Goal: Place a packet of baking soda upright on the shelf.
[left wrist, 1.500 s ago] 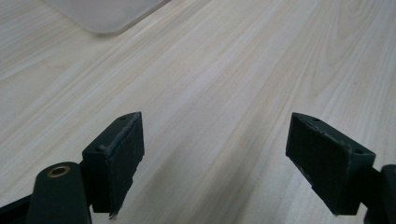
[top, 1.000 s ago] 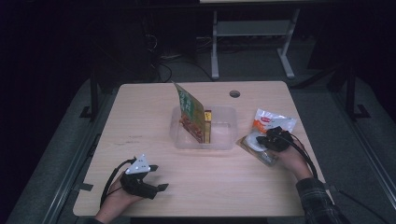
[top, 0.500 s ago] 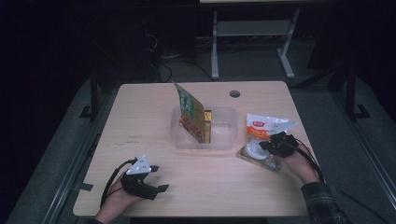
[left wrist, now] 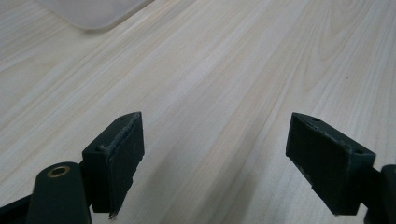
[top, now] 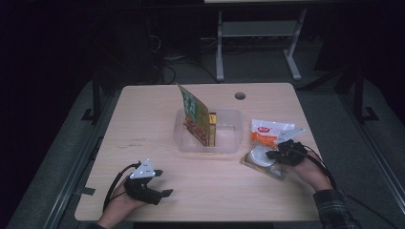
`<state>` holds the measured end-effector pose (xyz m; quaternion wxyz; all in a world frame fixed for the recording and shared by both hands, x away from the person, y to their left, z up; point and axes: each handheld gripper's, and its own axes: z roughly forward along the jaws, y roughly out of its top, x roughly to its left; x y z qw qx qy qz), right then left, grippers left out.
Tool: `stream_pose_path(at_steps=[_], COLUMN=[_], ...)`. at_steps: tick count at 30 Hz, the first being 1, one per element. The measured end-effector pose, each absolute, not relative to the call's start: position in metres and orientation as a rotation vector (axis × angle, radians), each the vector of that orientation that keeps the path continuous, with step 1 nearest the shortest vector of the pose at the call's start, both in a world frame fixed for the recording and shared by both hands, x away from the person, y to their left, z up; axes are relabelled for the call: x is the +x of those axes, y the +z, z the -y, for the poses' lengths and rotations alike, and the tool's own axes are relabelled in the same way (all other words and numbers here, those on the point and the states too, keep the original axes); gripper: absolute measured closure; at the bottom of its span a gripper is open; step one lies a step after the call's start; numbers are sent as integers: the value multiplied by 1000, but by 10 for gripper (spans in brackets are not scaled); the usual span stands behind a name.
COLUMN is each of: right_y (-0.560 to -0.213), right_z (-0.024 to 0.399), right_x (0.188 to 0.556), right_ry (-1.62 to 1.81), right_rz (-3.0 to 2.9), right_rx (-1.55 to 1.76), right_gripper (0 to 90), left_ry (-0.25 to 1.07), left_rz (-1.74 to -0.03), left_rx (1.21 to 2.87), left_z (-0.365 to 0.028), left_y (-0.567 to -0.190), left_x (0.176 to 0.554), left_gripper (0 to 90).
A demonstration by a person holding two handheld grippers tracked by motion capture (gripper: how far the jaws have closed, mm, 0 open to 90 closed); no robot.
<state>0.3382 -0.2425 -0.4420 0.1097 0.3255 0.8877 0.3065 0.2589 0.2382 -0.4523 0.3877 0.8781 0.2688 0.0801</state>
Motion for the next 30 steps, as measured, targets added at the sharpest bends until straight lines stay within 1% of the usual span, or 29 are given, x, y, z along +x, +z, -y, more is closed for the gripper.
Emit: stream_pose_path(at_steps=[14, 17, 21, 30], right_y=[-441, -440, -441, -441], right_z=[216, 204, 195, 160], right_x=[302, 294, 290, 276], right_ry=[957, 978, 992, 1000], right_rz=[-2755, -2803, -2841, -2901], right_rx=[794, 742, 672, 472], right_gripper=[900, 900, 900, 900], left_ry=[192, 197, 196, 190], left_rz=[-684, -670, -667, -666], left_rx=[2243, 2257, 2258, 2260], left_z=[-236, -236, -236, -234], left_y=[-454, -453, -453, -454], left_x=[259, 259, 259, 259], left_gripper=[188, 188, 188, 188])
